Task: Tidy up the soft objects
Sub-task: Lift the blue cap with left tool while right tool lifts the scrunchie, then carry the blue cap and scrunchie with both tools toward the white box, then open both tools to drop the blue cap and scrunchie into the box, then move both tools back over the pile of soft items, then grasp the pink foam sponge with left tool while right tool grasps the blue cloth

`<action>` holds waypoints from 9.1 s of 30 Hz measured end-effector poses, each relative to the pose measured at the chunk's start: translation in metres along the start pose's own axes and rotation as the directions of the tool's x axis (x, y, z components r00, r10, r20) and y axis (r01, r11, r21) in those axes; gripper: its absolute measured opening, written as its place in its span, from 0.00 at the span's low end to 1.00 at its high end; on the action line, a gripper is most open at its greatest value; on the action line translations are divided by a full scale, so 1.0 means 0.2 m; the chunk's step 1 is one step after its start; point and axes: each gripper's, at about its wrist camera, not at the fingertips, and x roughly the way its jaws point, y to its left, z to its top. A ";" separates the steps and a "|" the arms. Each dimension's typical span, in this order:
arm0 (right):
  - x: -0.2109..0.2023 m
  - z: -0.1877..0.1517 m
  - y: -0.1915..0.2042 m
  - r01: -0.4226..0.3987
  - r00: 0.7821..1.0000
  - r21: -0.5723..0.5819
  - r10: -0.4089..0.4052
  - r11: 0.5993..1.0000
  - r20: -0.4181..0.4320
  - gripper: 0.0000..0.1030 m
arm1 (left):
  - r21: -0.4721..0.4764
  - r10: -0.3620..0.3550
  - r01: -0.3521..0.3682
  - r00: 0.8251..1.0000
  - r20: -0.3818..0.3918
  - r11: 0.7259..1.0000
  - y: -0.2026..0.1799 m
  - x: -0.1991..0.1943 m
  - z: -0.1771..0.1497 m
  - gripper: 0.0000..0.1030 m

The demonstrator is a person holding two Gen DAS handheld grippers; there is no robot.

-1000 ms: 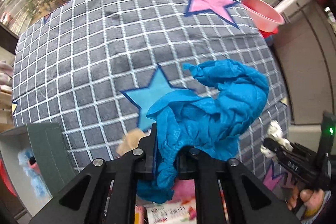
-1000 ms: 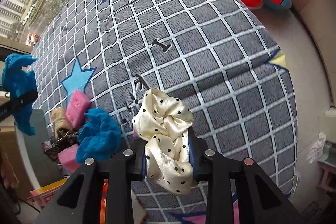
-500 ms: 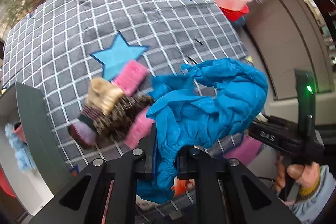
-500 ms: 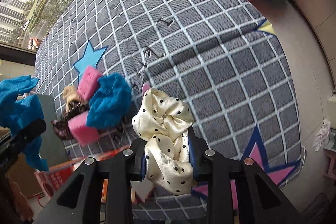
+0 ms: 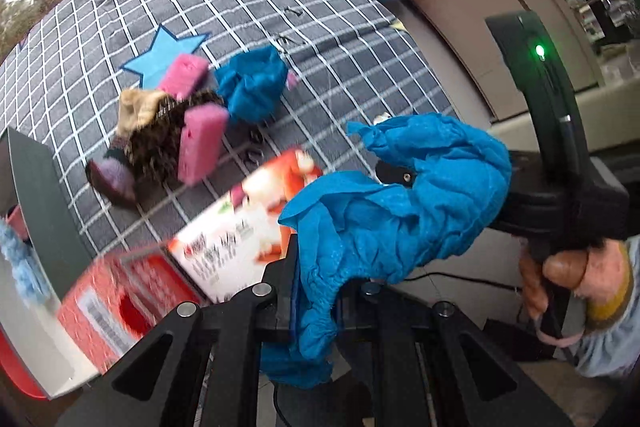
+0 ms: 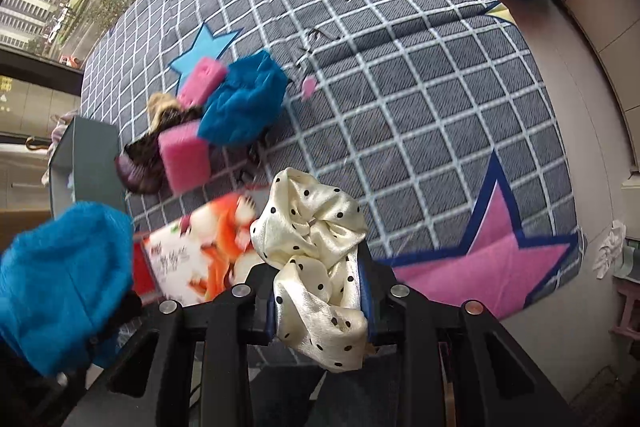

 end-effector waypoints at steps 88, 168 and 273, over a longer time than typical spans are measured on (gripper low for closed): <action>0.17 -0.36 1.90 -0.157 0.986 -0.591 0.097 0.791 -0.132 0.30 | -0.708 0.282 -0.015 0.923 0.262 0.706 1.49 -0.51 -1.00 0.13; 0.23 -0.26 1.87 -0.183 0.983 -0.478 0.144 0.859 -0.116 0.99 | -0.738 0.288 -0.022 0.928 0.236 0.674 1.49 -0.47 -1.09 0.88; 0.67 0.55 0.10 0.216 0.968 -0.145 -0.231 0.966 -0.097 1.00 | -0.084 0.281 -0.311 0.925 -0.257 0.947 0.81 0.94 0.80 1.00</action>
